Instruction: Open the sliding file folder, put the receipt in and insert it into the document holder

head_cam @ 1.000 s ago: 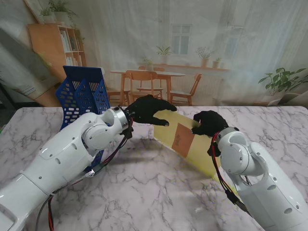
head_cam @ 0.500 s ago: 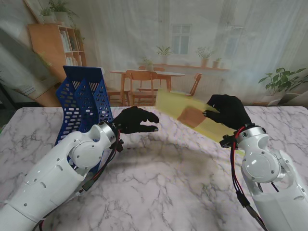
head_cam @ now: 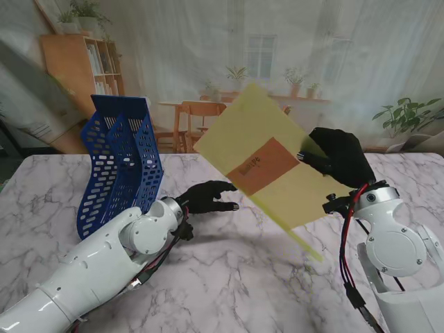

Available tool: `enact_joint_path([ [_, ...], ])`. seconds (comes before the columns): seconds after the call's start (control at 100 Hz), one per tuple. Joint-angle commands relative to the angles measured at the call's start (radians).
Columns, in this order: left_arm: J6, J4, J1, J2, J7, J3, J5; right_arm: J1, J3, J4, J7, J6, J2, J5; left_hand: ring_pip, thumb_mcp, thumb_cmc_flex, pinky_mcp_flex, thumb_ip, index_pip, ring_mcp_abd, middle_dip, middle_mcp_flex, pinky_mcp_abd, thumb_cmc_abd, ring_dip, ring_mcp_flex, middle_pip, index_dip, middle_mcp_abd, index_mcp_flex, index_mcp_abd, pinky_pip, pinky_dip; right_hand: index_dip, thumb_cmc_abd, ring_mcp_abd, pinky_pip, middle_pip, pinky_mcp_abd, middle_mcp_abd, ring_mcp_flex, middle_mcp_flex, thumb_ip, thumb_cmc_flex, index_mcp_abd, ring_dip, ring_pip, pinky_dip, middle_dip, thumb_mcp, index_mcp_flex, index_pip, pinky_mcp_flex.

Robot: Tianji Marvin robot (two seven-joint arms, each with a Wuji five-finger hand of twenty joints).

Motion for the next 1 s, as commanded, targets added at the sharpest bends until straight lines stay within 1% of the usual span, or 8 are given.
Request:
enact_joint_path([
  [0.0, 0.005, -0.008, 0.011, -0.025, -0.02, 0.006, -0.032, -0.013, 0.005, -0.02, 0.002, -0.01, 0.0, 0.003, -0.033, -0.035, -0.051, -0.024, -0.009, -0.038, 0.009, -0.031, -0.08, -0.036, -0.019, -0.017, -0.044, -0.027, -0.022, 0.011, -0.076, 0.005, -0.026, -0.018, 0.03, 0.034, -0.079, 0.011, 0.057, -0.011, 0.023, 0.014, 0.039, 0.022, 0.051, -0.077, 0.005, 0.017, -0.009, 0.017, 0.05, 0.0, 0.025, 0.005],
  [0.23, 0.013, 0.007, -0.003, -0.067, -0.009, 0.051, -0.18, -0.034, 0.012, -0.049, 0.029, -0.005, 0.002, 0.054, -0.046, -0.034, -0.092, -0.027, -0.011, -0.12, 0.005, -0.055, -0.157, -0.053, -0.092, -0.04, -0.069, -0.047, -0.077, 0.024, -0.232, 0.049, -0.049, -0.03, 0.029, 0.037, -0.079, 0.009, 0.056, -0.01, 0.025, 0.014, 0.039, 0.023, 0.054, -0.075, 0.006, 0.014, -0.005, 0.018, 0.044, -0.001, 0.025, 0.005],
  [0.35, 0.012, 0.036, -0.019, -0.095, -0.003, 0.071, -0.269, -0.043, 0.015, -0.054, 0.035, -0.008, 0.002, 0.073, -0.039, -0.028, -0.085, -0.021, -0.013, -0.122, -0.005, -0.056, -0.18, -0.063, -0.123, -0.043, -0.064, -0.046, -0.091, 0.008, -0.274, -0.014, -0.05, -0.031, 0.028, 0.038, -0.078, 0.007, 0.056, -0.008, 0.027, 0.014, 0.039, 0.024, 0.056, -0.072, 0.006, 0.013, -0.004, 0.018, 0.042, -0.002, 0.024, 0.004],
  [0.58, 0.02, 0.072, -0.042, -0.138, -0.001, 0.097, -0.396, -0.063, 0.025, -0.063, 0.049, -0.006, 0.003, 0.11, -0.038, -0.024, -0.061, -0.002, -0.016, -0.094, -0.01, -0.052, -0.175, -0.064, -0.168, -0.049, -0.046, -0.032, -0.081, -0.005, -0.255, -0.068, -0.039, -0.027, 0.027, 0.043, -0.073, 0.002, 0.055, -0.004, 0.029, 0.014, 0.037, 0.026, 0.061, -0.066, 0.007, 0.01, -0.001, 0.02, 0.035, -0.003, 0.025, 0.001],
  [0.74, -0.008, 0.078, -0.047, -0.138, -0.016, 0.109, -0.405, -0.067, 0.026, -0.065, 0.041, -0.002, 0.001, 0.107, -0.034, -0.007, 0.015, 0.012, -0.012, -0.066, -0.026, -0.044, -0.15, -0.065, -0.237, -0.051, -0.025, -0.016, -0.065, -0.031, -0.216, -0.073, -0.031, -0.023, 0.027, 0.045, -0.073, -0.002, 0.056, 0.001, 0.028, 0.014, 0.035, 0.027, 0.063, -0.067, 0.007, 0.009, 0.002, 0.022, 0.031, -0.004, 0.025, -0.001],
  [0.84, -0.01, 0.084, -0.044, -0.133, -0.021, 0.108, -0.393, -0.071, 0.033, -0.065, 0.036, -0.004, 0.0, 0.114, -0.035, 0.082, 0.152, 0.025, 0.03, -0.053, -0.037, -0.038, -0.143, -0.074, -0.197, -0.055, -0.014, -0.006, -0.057, -0.046, -0.195, -0.091, -0.029, -0.023, 0.027, 0.047, -0.073, -0.002, 0.056, 0.002, 0.03, 0.014, 0.034, 0.027, 0.063, -0.065, 0.008, 0.009, 0.003, 0.022, 0.029, -0.005, 0.024, -0.001],
  [0.95, -0.007, 0.096, -0.042, -0.129, -0.022, 0.106, -0.376, -0.072, 0.039, -0.063, 0.029, -0.012, -0.001, 0.105, -0.033, 0.382, 0.174, 0.025, 0.195, -0.034, -0.04, -0.028, -0.145, -0.079, -0.168, -0.056, -0.016, 0.006, -0.041, -0.062, -0.18, -0.105, -0.027, -0.023, 0.028, 0.048, -0.072, -0.003, 0.056, 0.002, 0.029, 0.014, 0.033, 0.028, 0.063, -0.064, 0.008, 0.008, 0.005, 0.023, 0.027, -0.005, 0.024, -0.002],
  [0.99, -0.006, 0.099, -0.043, -0.124, -0.034, 0.105, -0.371, -0.073, 0.041, -0.063, 0.026, -0.012, -0.002, 0.105, -0.034, 0.462, 0.174, 0.022, 0.219, -0.032, -0.041, -0.028, -0.151, -0.08, -0.17, -0.056, -0.021, 0.006, -0.039, -0.061, -0.179, -0.098, -0.03, -0.024, 0.028, 0.049, -0.072, -0.004, 0.056, 0.002, 0.029, 0.014, 0.033, 0.028, 0.063, -0.065, 0.008, 0.008, 0.005, 0.023, 0.027, -0.006, 0.024, -0.002],
])
